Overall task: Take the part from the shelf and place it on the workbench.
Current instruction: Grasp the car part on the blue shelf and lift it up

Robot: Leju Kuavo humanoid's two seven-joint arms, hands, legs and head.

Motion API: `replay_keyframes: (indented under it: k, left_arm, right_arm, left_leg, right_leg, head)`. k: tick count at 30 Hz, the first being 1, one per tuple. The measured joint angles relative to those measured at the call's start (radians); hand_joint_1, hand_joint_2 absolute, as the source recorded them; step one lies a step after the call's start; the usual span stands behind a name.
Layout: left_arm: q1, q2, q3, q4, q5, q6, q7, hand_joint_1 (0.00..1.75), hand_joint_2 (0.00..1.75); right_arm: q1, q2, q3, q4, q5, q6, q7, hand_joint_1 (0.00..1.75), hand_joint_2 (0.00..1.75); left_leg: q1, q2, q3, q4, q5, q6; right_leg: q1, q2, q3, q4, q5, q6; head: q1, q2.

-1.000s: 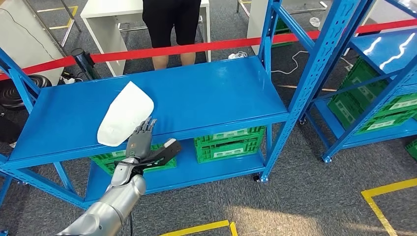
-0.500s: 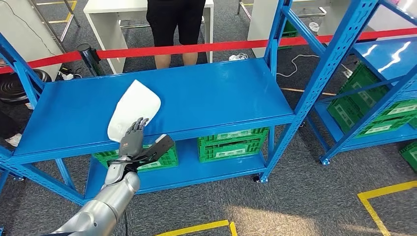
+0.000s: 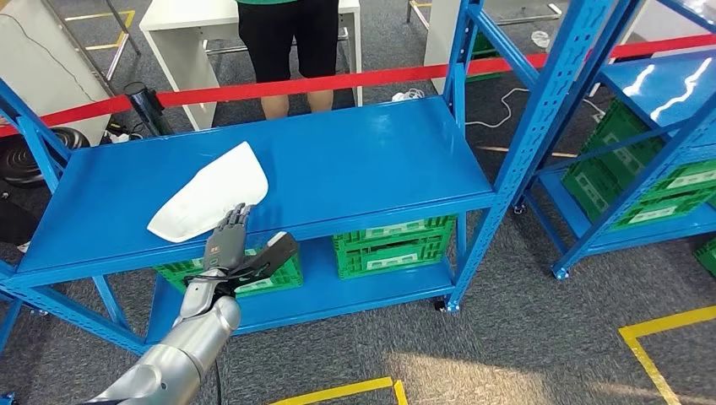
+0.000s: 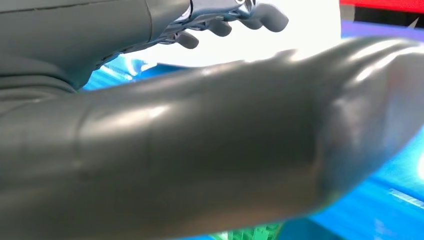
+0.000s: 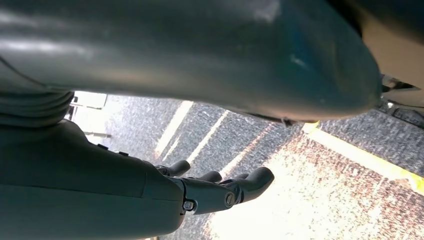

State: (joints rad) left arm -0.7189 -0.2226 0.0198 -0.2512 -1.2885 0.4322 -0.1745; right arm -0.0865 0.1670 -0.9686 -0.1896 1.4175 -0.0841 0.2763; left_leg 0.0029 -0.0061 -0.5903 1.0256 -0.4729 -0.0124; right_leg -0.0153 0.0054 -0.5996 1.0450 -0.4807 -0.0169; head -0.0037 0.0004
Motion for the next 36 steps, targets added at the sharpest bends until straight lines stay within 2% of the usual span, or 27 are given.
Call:
replay_keyframes:
  k: [1, 2, 8, 10, 12, 20, 31, 36]
  left_arm:
    - [-0.001, 0.0, 0.0, 0.0, -0.005, 0.005, 0.003, 0.0, 0.0]
    - [-0.002, 0.0, 0.0, 0.0, -0.011, 0.01, 0.006, 0.0, 0.0]
    - [-0.001, -0.005, -0.001, 0.0, -0.008, 0.029, -0.001, 0.0, 0.0]
    - [-0.001, -0.008, -0.001, 0.0, -0.001, 0.034, -0.002, 0.0, 0.87]
    - [-0.001, -0.01, -0.002, 0.0, -0.009, 0.047, 0.004, 0.0, 1.75]
    - [-0.003, -0.009, -0.024, 0.001, -0.084, 0.07, 0.1, 0.0, 1.75]
    - [-0.004, -0.006, -0.074, 0.002, -0.153, 0.082, 0.154, 0.0, 1.75]
    - [-0.004, -0.006, -0.096, 0.003, -0.187, 0.139, 0.198, 0.0, 1.75]
  right_arm:
    - [0.0, 0.001, 0.0, 0.0, -0.002, -0.001, 0.0, 0.0, 0.0]
    - [0.0, 0.001, 0.0, 0.0, -0.004, -0.001, 0.0, 0.0, 0.0]
    - [0.0, 0.002, 0.0, 0.0, -0.012, -0.01, 0.006, 0.0, 0.0]
    - [0.0, 0.002, 0.0, 0.0, -0.013, -0.012, 0.006, 0.0, 0.0]
    - [0.0, 0.002, 0.0, 0.0, -0.014, -0.013, 0.006, 0.0, 0.0]
    - [0.001, 0.002, 0.0, 0.0, -0.012, -0.016, 0.006, 0.0, 0.0]
    - [0.001, 0.002, 0.0, 0.0, -0.006, -0.015, 0.006, 0.0, 0.0]
    - [0.001, 0.002, 0.0, 0.0, -0.008, -0.019, 0.006, 0.0, 0.0]
  left_leg:
    - [-0.001, 0.0, 0.002, -0.004, 0.0, 0.01]
    - [-0.002, 0.0, 0.004, -0.005, 0.0, 0.013]
    - [0.002, 0.0, 0.009, -0.011, 0.011, -0.013]
    - [0.002, 0.0, 0.01, -0.011, 0.011, -0.02]
    - [0.003, 0.0, 0.01, -0.011, 0.011, -0.023]
    - [0.001, 0.0, 0.007, -0.007, 0.01, -0.022]
    - [0.0, 0.0, 0.005, -0.004, 0.009, -0.021]
    - [0.0, 0.0, 0.005, -0.004, 0.009, -0.021]
  right_leg:
    - [0.002, 0.0, 0.0, 0.0, -0.001, 0.001]
    - [0.003, 0.0, 0.0, 0.0, -0.001, 0.0]
    - [0.007, 0.0, -0.002, 0.001, -0.001, -0.005]
    - [0.007, 0.0, -0.002, 0.002, 0.0, -0.005]
    - [0.007, 0.0, -0.002, 0.002, 0.0, -0.005]
    - [0.005, 0.0, -0.002, 0.0, 0.001, -0.002]
    - [0.004, 0.0, -0.002, 0.0, 0.002, 0.0]
    - [0.004, 0.0, -0.002, 0.0, 0.002, 0.0]
  head:
    - [-0.002, 0.0]
    - [-0.003, 0.0]
    - [-0.003, 0.0]
    - [-0.003, 0.0]
    - [-0.003, 0.0]
    - [-0.002, 0.0]
    - [-0.002, 0.0]
    - [-0.003, 0.0]
